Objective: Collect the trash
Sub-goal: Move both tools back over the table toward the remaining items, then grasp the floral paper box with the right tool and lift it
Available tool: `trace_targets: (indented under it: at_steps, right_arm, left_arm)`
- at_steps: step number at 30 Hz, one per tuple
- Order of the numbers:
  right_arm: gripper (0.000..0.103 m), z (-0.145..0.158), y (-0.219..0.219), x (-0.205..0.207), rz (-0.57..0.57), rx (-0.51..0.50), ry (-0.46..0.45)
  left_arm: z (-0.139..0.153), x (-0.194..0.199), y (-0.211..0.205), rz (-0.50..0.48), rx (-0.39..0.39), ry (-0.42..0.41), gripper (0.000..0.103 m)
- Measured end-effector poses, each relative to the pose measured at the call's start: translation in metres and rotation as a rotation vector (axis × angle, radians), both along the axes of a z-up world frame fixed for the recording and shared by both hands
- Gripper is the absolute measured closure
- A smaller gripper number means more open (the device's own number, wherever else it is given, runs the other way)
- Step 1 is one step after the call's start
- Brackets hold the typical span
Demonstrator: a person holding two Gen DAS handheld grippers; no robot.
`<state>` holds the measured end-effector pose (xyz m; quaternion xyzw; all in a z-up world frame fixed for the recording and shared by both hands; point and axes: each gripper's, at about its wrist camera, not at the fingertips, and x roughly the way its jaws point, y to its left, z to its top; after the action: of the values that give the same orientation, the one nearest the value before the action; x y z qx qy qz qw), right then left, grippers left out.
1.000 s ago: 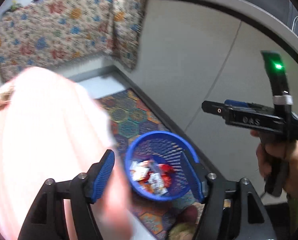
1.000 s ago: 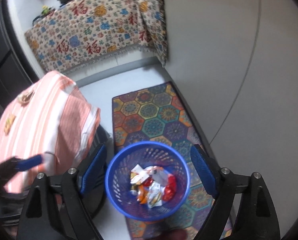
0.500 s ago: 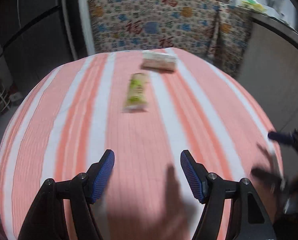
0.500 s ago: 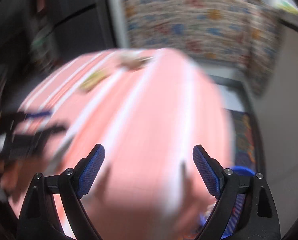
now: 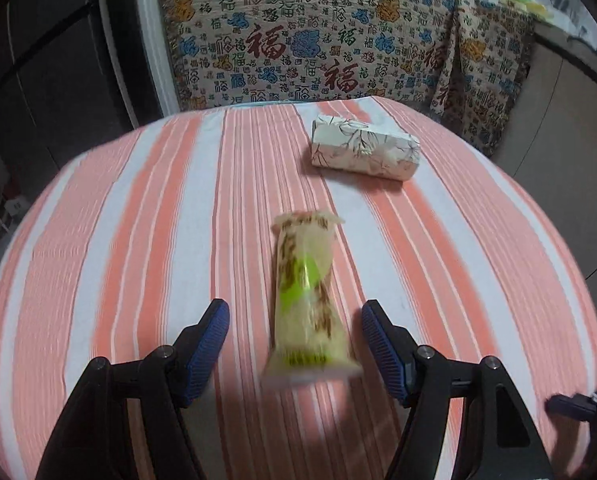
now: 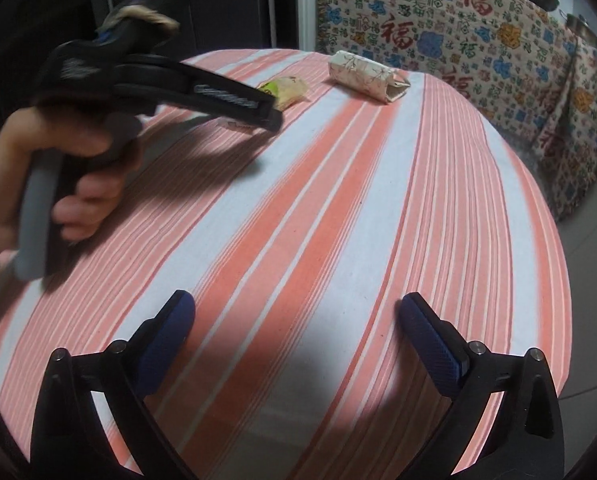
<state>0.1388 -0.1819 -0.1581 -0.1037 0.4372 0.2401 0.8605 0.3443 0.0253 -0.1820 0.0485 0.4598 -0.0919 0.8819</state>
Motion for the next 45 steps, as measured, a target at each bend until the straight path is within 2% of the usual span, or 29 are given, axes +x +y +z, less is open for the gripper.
trace_targets:
  at_steps: [1,2,3,5,16,19,21,22,25,27,30,33,37,42,43,45]
  right_arm:
    - [0.001,0.000,0.000,0.000,0.000,0.000,0.000]
    - [0.001,0.000,0.000,0.000,0.000,0.000,-0.001]
    - [0.001,0.000,0.000,0.000,0.000,0.000,0.000]
    - [0.001,0.000,0.000,0.001,0.001,0.001,0.001]
    - [0.001,0.001,-0.003,-0.003,-0.007,0.004,0.004]
    - [0.001,0.003,-0.009,0.009,-0.025,-0.001,0.008]
    - [0.001,0.003,-0.015,0.023,-0.037,-0.015,0.010]
    - [0.001,0.004,-0.017,0.031,-0.039,-0.026,0.002]
    - [0.001,0.005,-0.021,0.063,-0.014,-0.065,-0.012]
    - [0.001,0.004,-0.018,0.088,0.022,-0.095,-0.021]
    - [0.001,0.002,-0.011,0.128,0.086,-0.101,-0.020]
    - [0.000,-0.002,-0.006,0.170,0.128,-0.074,0.006]
    - [0.000,-0.002,0.007,0.223,0.139,-0.121,-0.048]
    - [0.000,-0.001,0.030,0.259,0.212,-0.168,-0.116]
    - [0.001,-0.001,0.034,0.263,0.232,-0.158,-0.112]
    - [0.008,-0.003,0.035,0.273,0.251,-0.079,-0.032]
  left_arm:
    - [0.000,0.002,0.000,-0.005,0.004,-0.007,0.035]
    - [0.001,0.003,0.000,-0.010,0.003,-0.017,0.059]
    - [0.001,0.003,0.000,-0.015,0.010,-0.022,0.074]
    - [0.002,0.001,0.004,-0.014,0.015,-0.030,0.081]
    - [0.026,-0.069,0.094,0.077,0.022,-0.050,0.081]
    - [0.021,-0.077,0.101,0.076,0.028,-0.046,0.074]
    - [0.015,-0.079,0.101,0.073,0.028,-0.028,0.042]
    - [0.012,-0.081,0.101,0.075,0.032,-0.028,0.036]
    - [0.002,-0.084,0.100,0.077,0.052,-0.034,0.030]
    - [0.001,-0.083,0.106,0.099,0.022,-0.031,0.023]
    - [0.001,-0.081,0.115,0.114,-0.038,-0.019,0.022]
    - [0.000,-0.081,0.111,0.110,-0.008,-0.020,0.021]
    - [-0.001,-0.080,0.114,0.108,-0.023,-0.017,0.021]
    - [-0.002,-0.080,0.115,0.106,-0.022,-0.017,0.020]
    - [-0.001,-0.081,0.115,0.107,-0.023,-0.017,0.020]
    - [-0.001,-0.081,0.115,0.107,-0.023,-0.017,0.020]
